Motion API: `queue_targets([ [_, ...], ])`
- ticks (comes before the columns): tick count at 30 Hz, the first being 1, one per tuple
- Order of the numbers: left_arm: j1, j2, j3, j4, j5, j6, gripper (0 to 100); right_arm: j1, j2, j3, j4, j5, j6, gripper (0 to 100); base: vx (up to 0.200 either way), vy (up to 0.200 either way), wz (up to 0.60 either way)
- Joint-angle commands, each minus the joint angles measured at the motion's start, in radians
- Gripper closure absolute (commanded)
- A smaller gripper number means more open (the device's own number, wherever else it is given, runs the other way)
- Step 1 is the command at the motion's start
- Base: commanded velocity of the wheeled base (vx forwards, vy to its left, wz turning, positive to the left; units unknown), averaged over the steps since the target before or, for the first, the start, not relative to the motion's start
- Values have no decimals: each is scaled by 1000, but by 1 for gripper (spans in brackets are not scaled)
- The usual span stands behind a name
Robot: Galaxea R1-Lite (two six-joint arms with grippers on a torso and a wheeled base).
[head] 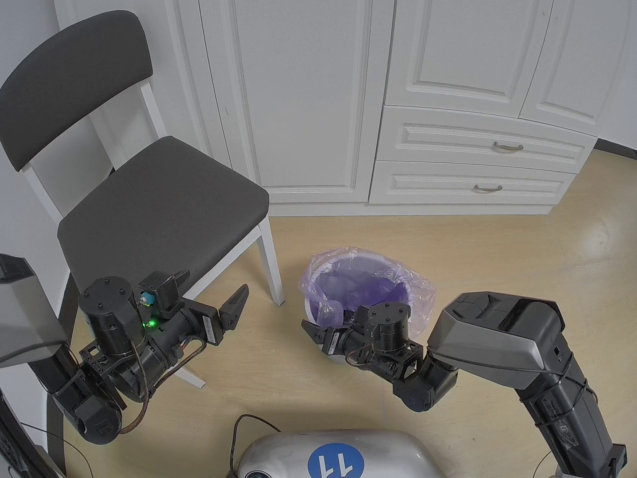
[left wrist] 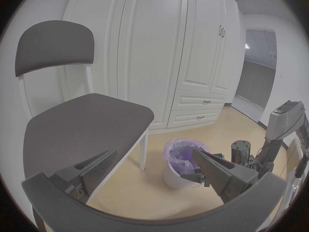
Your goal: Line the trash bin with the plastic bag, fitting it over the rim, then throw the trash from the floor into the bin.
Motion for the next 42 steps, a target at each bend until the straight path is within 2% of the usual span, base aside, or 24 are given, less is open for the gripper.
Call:
queue_targets([
  [1,-1,4,-1,0,1,0,0,5,12,-8,1,2,-1,100,0,0,0],
  [10,0,18,-6,-2,2,0,0,11,5,-40,-3,0,-1,100,0,0,0],
  [20,2,26,-11,-3,2,-2,0,118,-8,-25,50,14,-4,100,0,0,0],
  [23,2,27,-11,-3,2,-2,0,131,-20,-44,190,19,-7,100,0,0,0],
  [24,2,27,-11,-3,2,-2,0,129,-21,-48,197,19,-7,100,0,0,0],
  [26,2,32,-12,-3,2,-2,0,120,-29,-110,336,39,-6,100,0,0,0],
  [31,3,35,-14,-3,2,-3,0,100,-4,-275,576,25,-10,100,0,0,0],
  [35,8,32,-15,-3,2,-3,0,83,38,-377,685,5,-36,100,0,0,0],
  [37,9,27,-15,-3,2,-5,0,80,49,-446,783,0,-41,100,0,0,0],
  [42,11,27,-23,-3,2,-6,0,86,86,-572,889,0,-46,100,0,0,0],
])
